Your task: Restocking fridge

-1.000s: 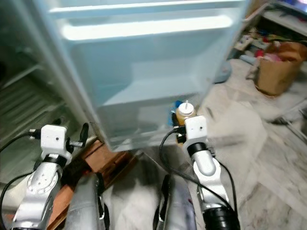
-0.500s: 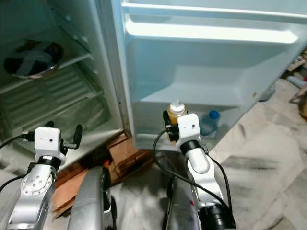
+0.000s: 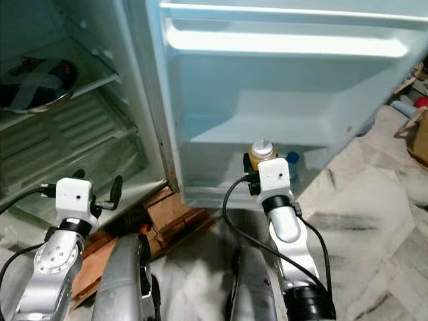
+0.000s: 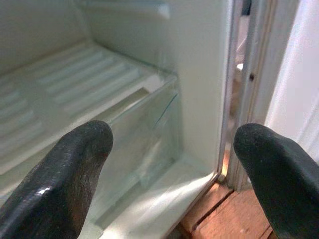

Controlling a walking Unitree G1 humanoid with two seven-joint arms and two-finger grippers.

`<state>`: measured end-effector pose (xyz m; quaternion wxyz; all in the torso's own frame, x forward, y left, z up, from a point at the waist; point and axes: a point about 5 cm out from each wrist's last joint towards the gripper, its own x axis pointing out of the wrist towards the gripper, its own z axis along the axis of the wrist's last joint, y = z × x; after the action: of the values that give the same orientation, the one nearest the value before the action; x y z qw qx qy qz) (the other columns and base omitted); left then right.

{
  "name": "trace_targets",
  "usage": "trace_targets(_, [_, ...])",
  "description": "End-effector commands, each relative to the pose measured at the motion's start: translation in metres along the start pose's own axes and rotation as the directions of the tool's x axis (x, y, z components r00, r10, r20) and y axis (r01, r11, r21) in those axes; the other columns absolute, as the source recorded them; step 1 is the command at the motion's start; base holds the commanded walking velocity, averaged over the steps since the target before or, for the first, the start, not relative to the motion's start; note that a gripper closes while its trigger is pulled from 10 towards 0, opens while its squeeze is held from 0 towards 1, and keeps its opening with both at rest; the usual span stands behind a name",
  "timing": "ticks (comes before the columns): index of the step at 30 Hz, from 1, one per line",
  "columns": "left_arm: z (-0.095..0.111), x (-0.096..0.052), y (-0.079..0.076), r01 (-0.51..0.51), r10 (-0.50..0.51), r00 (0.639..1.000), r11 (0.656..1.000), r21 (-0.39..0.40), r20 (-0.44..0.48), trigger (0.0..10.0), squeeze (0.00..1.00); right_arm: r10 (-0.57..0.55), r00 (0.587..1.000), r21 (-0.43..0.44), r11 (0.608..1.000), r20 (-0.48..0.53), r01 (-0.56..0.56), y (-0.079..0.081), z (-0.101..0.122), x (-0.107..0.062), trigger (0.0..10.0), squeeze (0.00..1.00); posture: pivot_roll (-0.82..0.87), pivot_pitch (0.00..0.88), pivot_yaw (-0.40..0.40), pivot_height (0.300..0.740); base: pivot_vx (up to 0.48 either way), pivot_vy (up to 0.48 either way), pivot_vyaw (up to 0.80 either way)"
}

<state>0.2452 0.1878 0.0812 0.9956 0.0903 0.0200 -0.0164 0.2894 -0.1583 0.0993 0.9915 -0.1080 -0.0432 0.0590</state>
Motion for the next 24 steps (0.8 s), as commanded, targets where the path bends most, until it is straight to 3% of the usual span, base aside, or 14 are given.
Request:
trace_targets(1, [0.000,-0.006,0.002,0.003,-0.003,1.000,1.000,0.000,-0.011,10.0,0.00,-0.033,0.999,-0.015,0.999,-0.019,0.033,-0.004,-0.004,0.000,10.0,0.00,0.08,0.208,-0.032,0.583,0.000,0.000,0.00])
trace_targets(14, [0.011,-0.018,0.016,-0.002,0.002,1.000,1.000,0.024,-0.016,10.0,0.00,-0.064,0.996,-0.038,0.997,-0.056,0.062,-0.012,-0.009,0.013,10.0,0.00,0.14,0.282,-0.020,0.523,0.000,0.000,0.00])
trace_targets(22, [0.021,-0.030,0.025,-0.012,0.013,1.000,0.999,0.039,-0.011,10.0,0.00,-0.010,1.000,-0.063,0.998,-0.021,0.009,-0.009,-0.002,0.037,10.0,0.00,0.19,0.343,-0.010,0.523,0.000,0.000,0.00])
trace_targets(24, [0.023,-0.037,0.028,-0.011,0.012,1.000,0.999,0.049,-0.023,10.0,0.00,0.009,1.000,-0.087,0.996,0.014,-0.007,-0.008,0.007,0.051,10.0,0.00,0.20,0.358,-0.005,0.523,0.000,0.000,0.00])
